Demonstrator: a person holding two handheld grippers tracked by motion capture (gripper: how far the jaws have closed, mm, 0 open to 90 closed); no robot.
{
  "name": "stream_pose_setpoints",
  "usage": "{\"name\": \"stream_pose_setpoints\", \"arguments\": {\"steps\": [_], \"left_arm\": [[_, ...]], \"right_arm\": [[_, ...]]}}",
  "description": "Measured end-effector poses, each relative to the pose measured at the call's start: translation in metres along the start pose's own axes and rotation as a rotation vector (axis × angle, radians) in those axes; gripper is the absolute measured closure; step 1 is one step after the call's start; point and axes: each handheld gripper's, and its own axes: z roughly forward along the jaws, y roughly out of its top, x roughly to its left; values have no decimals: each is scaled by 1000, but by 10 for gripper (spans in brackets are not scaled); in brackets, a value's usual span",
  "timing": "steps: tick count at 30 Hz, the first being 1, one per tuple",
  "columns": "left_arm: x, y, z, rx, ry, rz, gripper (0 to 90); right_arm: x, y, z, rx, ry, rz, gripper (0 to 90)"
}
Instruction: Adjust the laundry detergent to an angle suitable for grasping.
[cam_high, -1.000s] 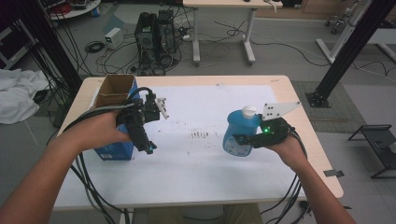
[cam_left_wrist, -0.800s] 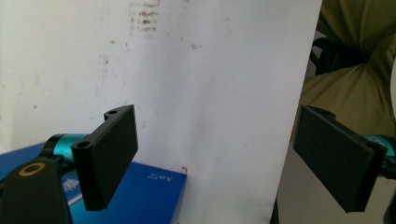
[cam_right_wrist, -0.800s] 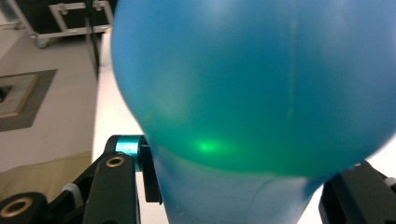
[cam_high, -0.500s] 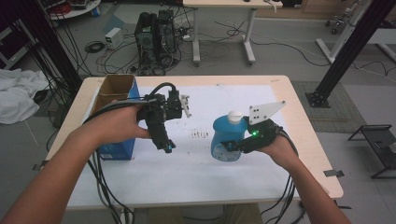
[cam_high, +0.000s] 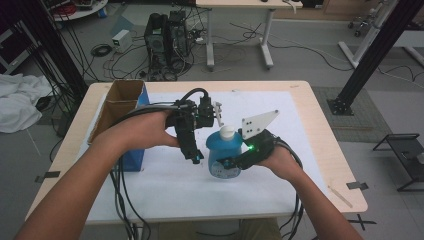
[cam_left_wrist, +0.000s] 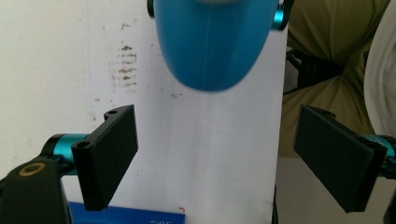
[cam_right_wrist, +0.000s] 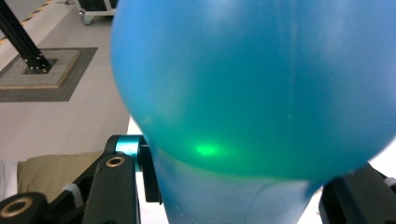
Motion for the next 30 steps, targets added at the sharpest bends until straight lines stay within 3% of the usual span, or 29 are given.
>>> {"name": "stream_pose_setpoints", "arguments": {"steps": [12,30], "left_arm": [[0,12,3,-11,-22,21,140],[4,31,11,-31,-37,43,140]], "right_arm": [[-1,4,19,5,24,-41,442],[-1,5,19,-7,32,-41,442]]}}
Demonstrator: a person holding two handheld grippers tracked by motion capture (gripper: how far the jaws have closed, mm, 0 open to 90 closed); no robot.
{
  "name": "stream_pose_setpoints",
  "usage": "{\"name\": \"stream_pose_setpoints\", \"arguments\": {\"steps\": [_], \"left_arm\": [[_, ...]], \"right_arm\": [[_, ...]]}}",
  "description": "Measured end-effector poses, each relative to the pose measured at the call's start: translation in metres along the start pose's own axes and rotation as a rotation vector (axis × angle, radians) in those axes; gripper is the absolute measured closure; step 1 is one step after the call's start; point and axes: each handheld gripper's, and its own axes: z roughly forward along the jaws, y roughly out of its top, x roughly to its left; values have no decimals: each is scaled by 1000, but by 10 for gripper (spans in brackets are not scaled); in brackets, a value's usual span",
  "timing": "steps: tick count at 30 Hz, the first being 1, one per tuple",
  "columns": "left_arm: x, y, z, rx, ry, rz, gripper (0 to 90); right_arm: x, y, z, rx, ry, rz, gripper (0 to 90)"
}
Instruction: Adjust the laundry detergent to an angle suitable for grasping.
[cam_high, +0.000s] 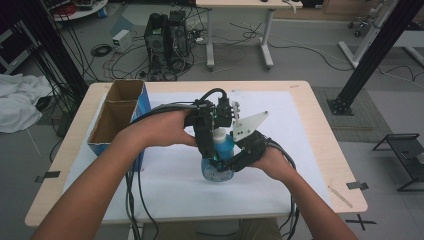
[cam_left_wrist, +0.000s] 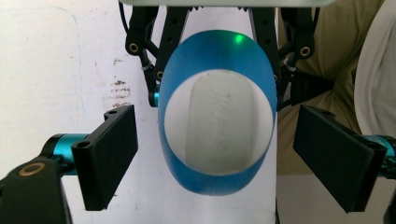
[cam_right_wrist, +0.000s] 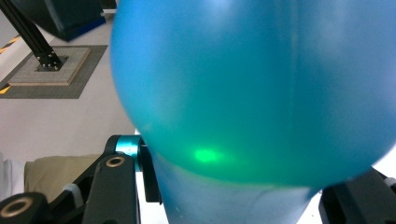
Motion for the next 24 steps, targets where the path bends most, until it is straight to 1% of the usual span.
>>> {"name": "stream_pose_setpoints", "arguments": {"steps": [3,7,8,10,13,14,17,18,20,21,22,23,24], "left_arm": [[1,1,2,6,2,1,140],[1,3,7,7,-6,3,140],[2,4,10,19,-8,4,140],[3,5,13,27,-17,4,140],[4,5,16,18,-24,1,140],[4,6,17,22,-26,1,140],[4,6,17,30,-18,6,142],[5,7,17,38,-26,17,142],[5,7,18,38,-26,16,142],[5,7,18,38,-26,16,142],[5,8,19,44,-42,24,142],[5,8,19,44,-42,24,142],[4,9,20,44,-35,22,142]], "right_arm": [[0,0,0,3,1,3,442],[1,1,-1,2,8,18,442],[1,1,-2,6,16,22,442],[2,1,-1,3,13,20,442],[2,1,-1,5,14,19,442],[2,1,-1,5,16,21,442],[2,1,-2,9,17,20,442],[6,3,0,-17,24,77,442],[6,3,0,-17,18,74,441],[5,3,0,-11,24,63,441],[4,2,-1,-9,26,54,442],[4,2,-1,-9,26,54,442],[6,3,-1,-4,27,64,442]]}}
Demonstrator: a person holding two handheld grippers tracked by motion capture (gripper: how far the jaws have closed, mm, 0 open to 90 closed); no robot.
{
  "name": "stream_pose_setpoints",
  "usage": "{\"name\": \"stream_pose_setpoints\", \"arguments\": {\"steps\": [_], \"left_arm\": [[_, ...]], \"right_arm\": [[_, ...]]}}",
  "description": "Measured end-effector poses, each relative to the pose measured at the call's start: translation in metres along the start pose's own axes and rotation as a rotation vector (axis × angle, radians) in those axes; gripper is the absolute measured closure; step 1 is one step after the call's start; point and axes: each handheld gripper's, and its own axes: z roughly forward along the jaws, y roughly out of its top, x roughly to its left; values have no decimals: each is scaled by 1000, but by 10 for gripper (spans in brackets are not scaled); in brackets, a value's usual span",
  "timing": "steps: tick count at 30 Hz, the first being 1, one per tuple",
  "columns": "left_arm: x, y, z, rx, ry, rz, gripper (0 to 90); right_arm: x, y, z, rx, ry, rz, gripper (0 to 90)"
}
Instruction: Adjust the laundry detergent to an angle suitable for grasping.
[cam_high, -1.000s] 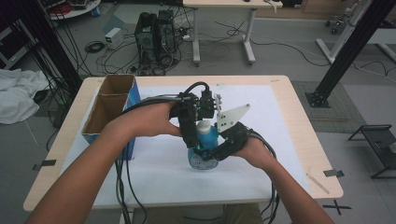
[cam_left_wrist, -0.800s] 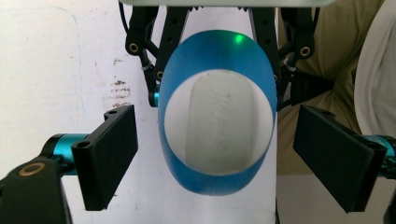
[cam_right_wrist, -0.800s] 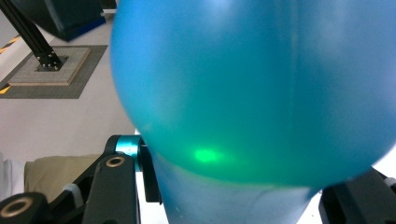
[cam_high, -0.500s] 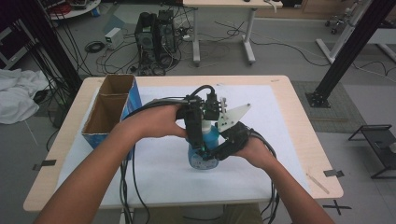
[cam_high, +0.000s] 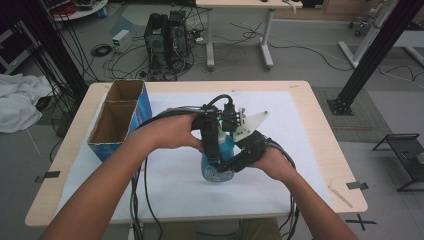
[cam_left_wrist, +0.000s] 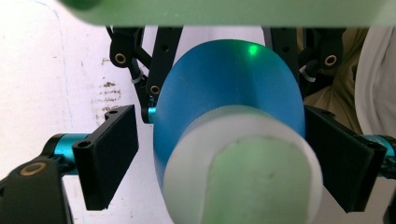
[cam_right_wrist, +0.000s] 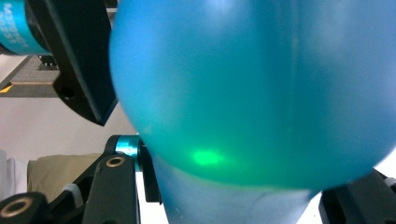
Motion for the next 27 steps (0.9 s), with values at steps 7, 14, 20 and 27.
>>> {"name": "stream_pose_setpoints", "arguments": {"steps": [7,14,20,27], "left_arm": [[-2,0,2,-22,5,-24,167],[-1,-1,0,-8,-4,-8,202],[-2,-2,1,-16,2,-14,208],[-3,-2,0,-20,4,-8,246]], "right_arm": [[1,1,1,-2,1,17,442],[1,1,2,-2,5,20,442],[1,0,3,-1,2,12,441],[2,1,3,-9,7,16,442]]}}
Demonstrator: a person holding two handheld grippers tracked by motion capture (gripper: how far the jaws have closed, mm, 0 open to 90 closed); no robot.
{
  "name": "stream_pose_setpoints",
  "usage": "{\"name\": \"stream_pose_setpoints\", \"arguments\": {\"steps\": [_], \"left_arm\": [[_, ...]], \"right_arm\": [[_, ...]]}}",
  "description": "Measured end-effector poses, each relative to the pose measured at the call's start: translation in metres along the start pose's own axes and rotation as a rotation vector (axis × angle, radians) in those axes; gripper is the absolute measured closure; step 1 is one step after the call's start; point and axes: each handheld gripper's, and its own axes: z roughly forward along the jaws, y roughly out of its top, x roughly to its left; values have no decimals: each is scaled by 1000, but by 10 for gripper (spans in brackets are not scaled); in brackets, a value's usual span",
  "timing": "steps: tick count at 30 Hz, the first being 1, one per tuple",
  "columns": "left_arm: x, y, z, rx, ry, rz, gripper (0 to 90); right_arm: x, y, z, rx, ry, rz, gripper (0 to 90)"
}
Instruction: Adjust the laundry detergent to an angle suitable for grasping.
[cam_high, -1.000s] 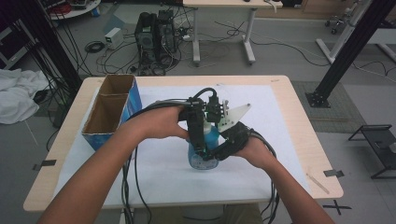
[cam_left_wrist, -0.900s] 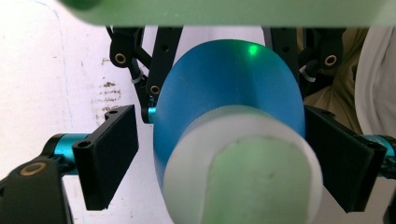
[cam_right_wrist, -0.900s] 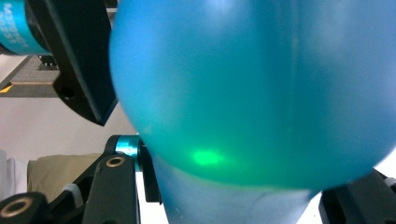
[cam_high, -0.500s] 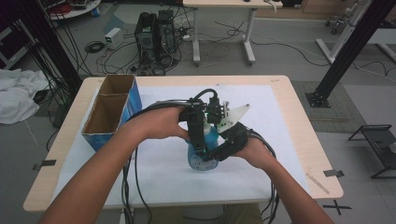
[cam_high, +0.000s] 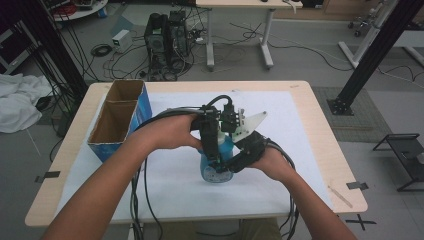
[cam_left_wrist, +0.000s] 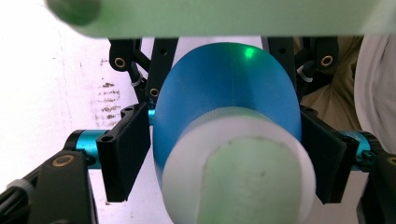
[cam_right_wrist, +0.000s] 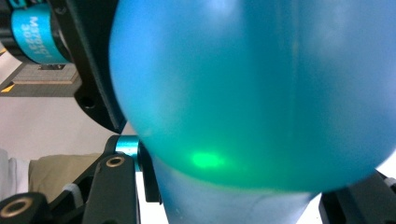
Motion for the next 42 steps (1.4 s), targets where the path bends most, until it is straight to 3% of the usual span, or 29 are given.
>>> {"name": "stream_pose_setpoints", "arguments": {"steps": [16,18,37,39,41,42], "left_arm": [[-1,0,1,-3,-10,5,315],[-1,0,0,-13,-7,4,374],[-6,-1,0,0,2,27,380],[-6,-1,0,2,7,26,380],[-4,-2,-1,17,10,13,380],[-3,-4,-2,13,17,-1,380]], "right_arm": [[0,0,0,8,3,0,442],[0,0,0,6,5,2,442],[2,1,2,21,4,-29,434],[3,2,2,24,1,-37,387],[4,3,3,46,-25,-24,262],[0,1,5,66,-44,-48,226]]}}
